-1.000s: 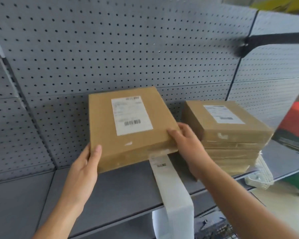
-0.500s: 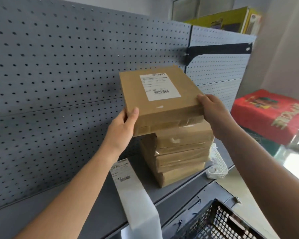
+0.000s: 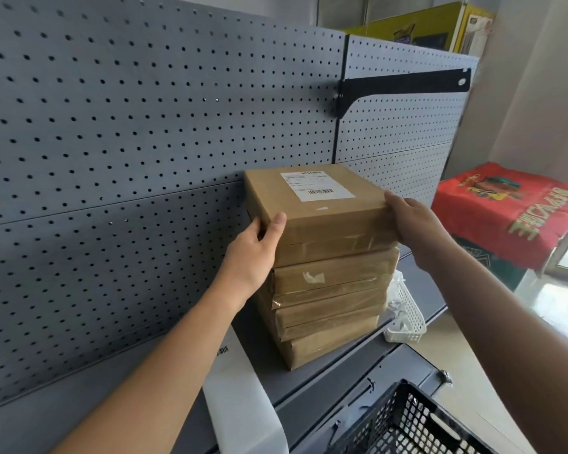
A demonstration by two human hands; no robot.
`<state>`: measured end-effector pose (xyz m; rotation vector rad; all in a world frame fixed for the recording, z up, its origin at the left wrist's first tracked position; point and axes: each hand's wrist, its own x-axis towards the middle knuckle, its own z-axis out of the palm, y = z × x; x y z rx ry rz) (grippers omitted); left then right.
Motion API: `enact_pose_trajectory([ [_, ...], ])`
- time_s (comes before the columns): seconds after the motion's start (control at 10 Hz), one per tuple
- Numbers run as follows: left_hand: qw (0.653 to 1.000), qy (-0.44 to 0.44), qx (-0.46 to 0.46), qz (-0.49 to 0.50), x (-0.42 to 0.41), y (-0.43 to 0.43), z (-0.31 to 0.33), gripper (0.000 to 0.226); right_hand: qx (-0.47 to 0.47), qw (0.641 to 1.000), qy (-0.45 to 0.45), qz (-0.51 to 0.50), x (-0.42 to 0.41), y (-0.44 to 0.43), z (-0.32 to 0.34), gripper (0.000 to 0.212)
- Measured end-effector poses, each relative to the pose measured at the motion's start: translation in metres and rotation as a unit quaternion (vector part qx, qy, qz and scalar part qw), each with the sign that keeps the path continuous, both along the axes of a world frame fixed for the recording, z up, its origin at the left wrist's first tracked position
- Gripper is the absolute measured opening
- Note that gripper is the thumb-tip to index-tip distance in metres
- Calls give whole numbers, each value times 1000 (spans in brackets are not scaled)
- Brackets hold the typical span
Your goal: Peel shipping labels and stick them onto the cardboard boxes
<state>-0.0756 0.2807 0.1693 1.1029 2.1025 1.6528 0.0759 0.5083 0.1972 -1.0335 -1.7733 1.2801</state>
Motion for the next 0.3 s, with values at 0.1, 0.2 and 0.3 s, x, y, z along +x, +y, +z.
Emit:
enact_pose_trajectory([
  [0.1, 1000, -1, -6, -7, -1, -2, -1, 61, 8, 1000, -1, -7, -3, -2, 0, 49],
  [0.2, 1000, -22, -2, -1, 0, -21, 0, 52, 87, 995, 25, -51, -4, -14, 0, 46],
  [0.3, 998, -40, 29, 47, 0, -41, -8, 59, 182, 973, 88, -107, -2, -29, 3, 38],
])
